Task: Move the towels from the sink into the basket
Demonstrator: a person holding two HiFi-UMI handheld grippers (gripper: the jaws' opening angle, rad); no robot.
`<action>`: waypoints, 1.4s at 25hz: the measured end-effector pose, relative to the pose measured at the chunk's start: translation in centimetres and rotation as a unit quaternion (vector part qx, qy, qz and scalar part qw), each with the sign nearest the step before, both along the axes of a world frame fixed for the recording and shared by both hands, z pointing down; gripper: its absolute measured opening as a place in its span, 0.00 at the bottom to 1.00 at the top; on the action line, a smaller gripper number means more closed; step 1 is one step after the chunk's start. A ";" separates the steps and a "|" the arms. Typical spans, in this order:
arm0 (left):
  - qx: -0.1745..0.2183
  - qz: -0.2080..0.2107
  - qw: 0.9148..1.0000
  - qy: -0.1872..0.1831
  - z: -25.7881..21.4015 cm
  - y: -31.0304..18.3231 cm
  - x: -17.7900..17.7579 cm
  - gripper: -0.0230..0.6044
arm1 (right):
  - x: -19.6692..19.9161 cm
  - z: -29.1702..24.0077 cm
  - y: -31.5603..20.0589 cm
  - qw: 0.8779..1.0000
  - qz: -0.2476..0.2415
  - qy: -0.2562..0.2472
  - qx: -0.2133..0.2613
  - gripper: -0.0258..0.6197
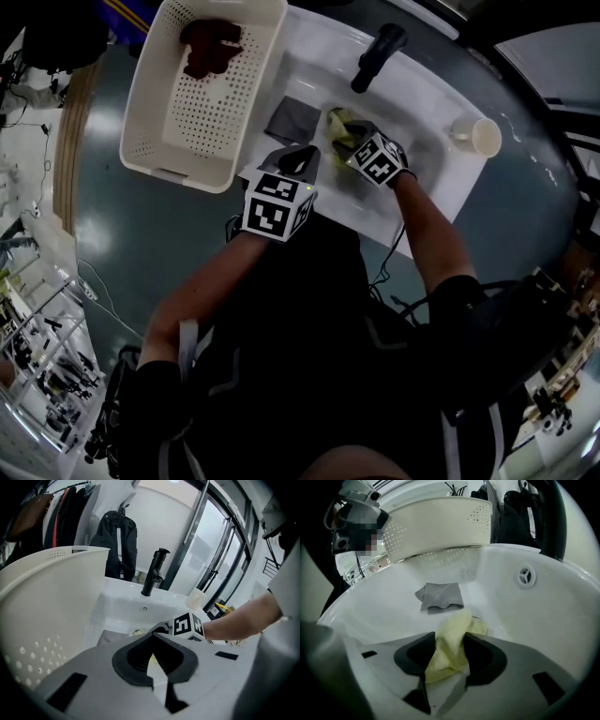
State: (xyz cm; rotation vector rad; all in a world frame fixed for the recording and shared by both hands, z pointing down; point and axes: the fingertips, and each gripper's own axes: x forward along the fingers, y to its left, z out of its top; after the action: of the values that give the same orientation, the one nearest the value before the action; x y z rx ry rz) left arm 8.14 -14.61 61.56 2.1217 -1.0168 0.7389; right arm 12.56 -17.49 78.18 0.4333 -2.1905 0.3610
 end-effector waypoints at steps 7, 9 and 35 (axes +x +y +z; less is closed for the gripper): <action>0.005 0.019 1.000 0.009 -1.7 0.0 0.6 0.04 | 0.6 -0.1 0.9 0.999 0.032 0.019 -0.007 0.20; 0.012 0.033 0.999 0.009 -2.2 -0.1 0.8 0.04 | 0.9 -0.4 0.8 0.999 0.049 0.016 -0.012 0.18; 0.135 0.072 0.984 0.090 -14.6 -1.3 -3.7 0.04 | -2.7 -21.3 0.5 0.971 0.191 -0.096 0.107 0.15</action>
State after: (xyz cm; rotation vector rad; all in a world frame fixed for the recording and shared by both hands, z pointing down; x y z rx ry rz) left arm 4.46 -15.95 46.93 2.4668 -0.9146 0.4865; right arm 9.89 -16.98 56.86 0.9840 -2.3387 0.3881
